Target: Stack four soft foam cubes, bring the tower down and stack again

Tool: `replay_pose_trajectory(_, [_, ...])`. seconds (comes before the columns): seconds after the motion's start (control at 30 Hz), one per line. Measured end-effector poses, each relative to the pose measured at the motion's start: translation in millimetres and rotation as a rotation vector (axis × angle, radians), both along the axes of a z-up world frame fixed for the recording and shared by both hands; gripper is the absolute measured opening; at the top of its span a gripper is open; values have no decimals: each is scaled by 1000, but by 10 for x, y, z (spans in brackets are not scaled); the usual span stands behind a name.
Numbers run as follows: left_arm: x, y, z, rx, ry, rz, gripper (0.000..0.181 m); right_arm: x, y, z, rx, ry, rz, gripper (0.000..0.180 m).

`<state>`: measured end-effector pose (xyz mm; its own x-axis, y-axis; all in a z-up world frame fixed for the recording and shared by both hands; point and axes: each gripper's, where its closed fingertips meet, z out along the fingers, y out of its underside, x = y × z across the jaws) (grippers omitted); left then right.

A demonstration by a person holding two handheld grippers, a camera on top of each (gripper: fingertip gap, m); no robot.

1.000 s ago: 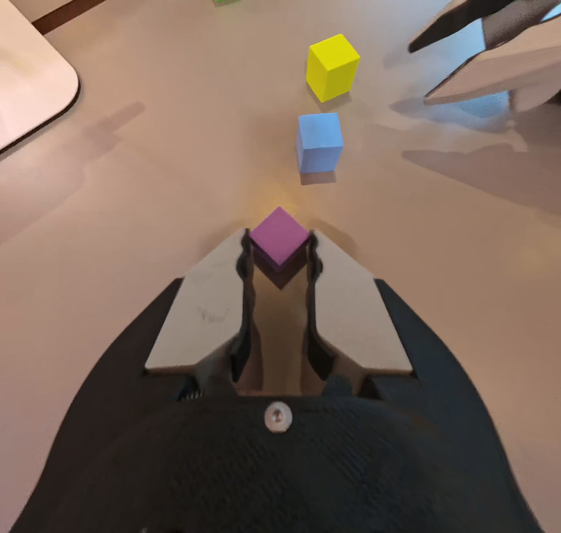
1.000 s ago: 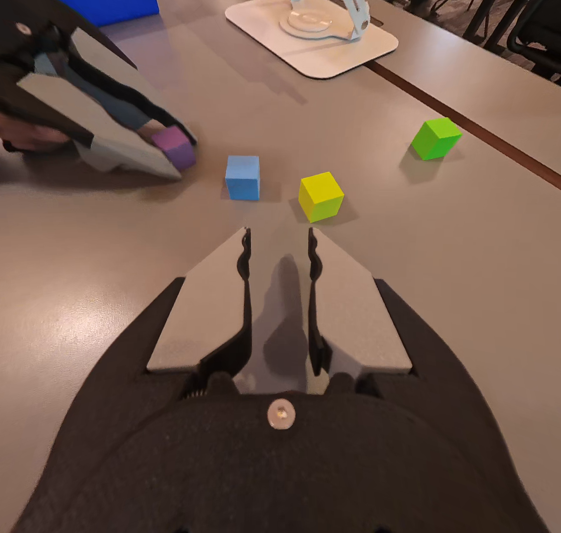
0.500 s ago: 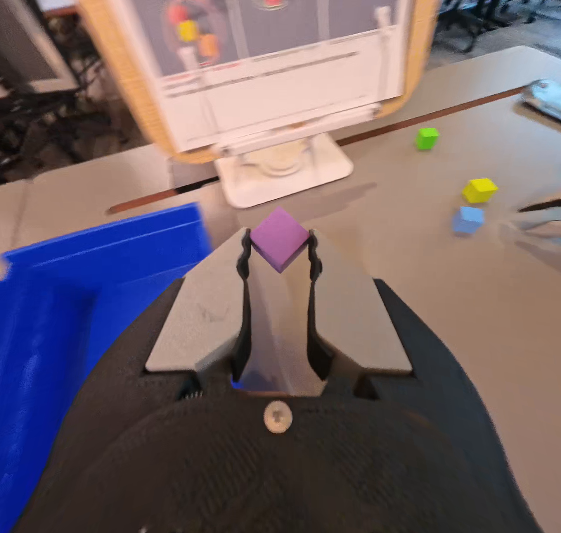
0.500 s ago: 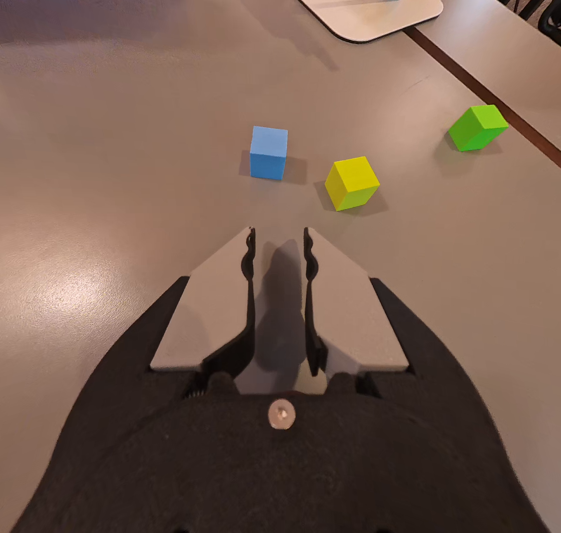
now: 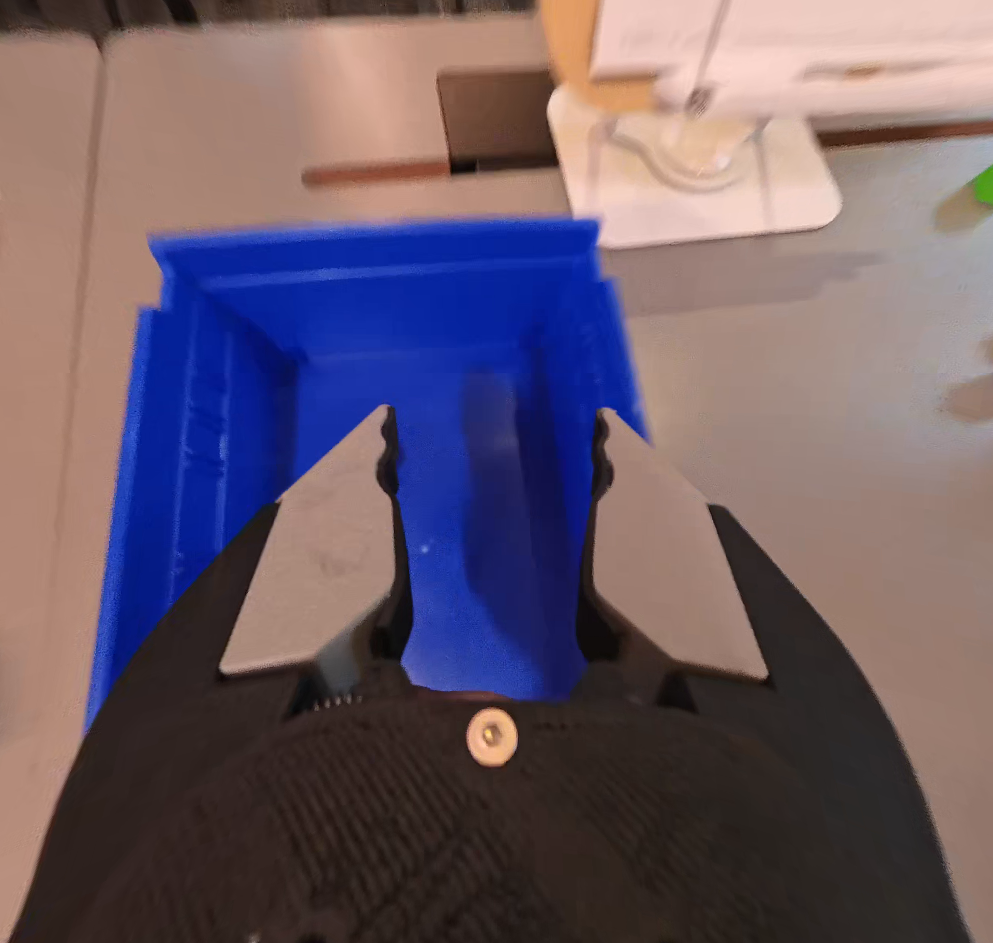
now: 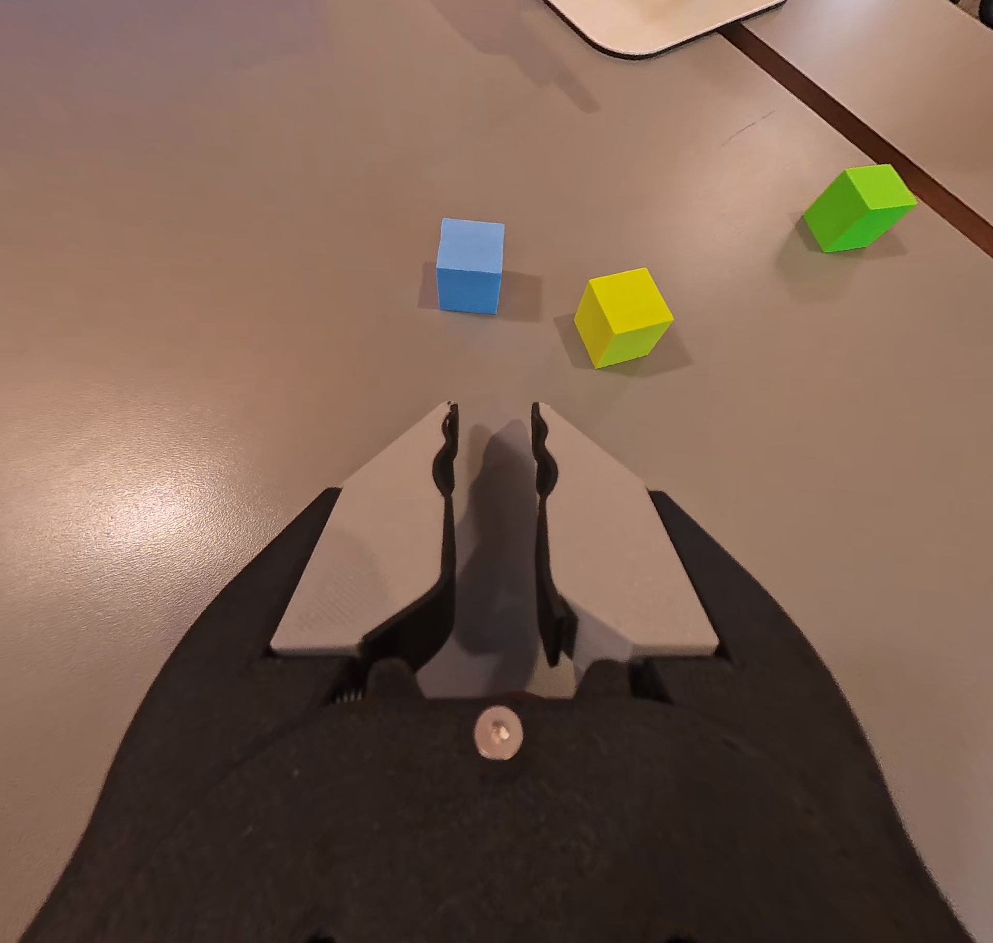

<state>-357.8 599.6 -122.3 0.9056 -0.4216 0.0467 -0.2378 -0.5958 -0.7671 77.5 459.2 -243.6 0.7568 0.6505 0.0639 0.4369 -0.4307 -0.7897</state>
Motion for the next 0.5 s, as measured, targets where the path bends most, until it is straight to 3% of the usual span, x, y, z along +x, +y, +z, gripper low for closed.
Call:
replay_pose_trajectory(0.1, [728,-291,623,201,-26,-182,68,29,28,27,15,9,-21,22])
replay_pose_trajectory(0.2, [1803,-822,760,261,-73,-475,57,68,62,56,29,20,-44,22])
replay_pose_trajectory(0.3, [2729,-1118,230,169,9,-671,64,108,83,88,41,36,-65,22])
replay_pose_trajectory(0.5, [3785,-866,-1029,25,209,-635,76,194,86,105,62,18,-95,22])
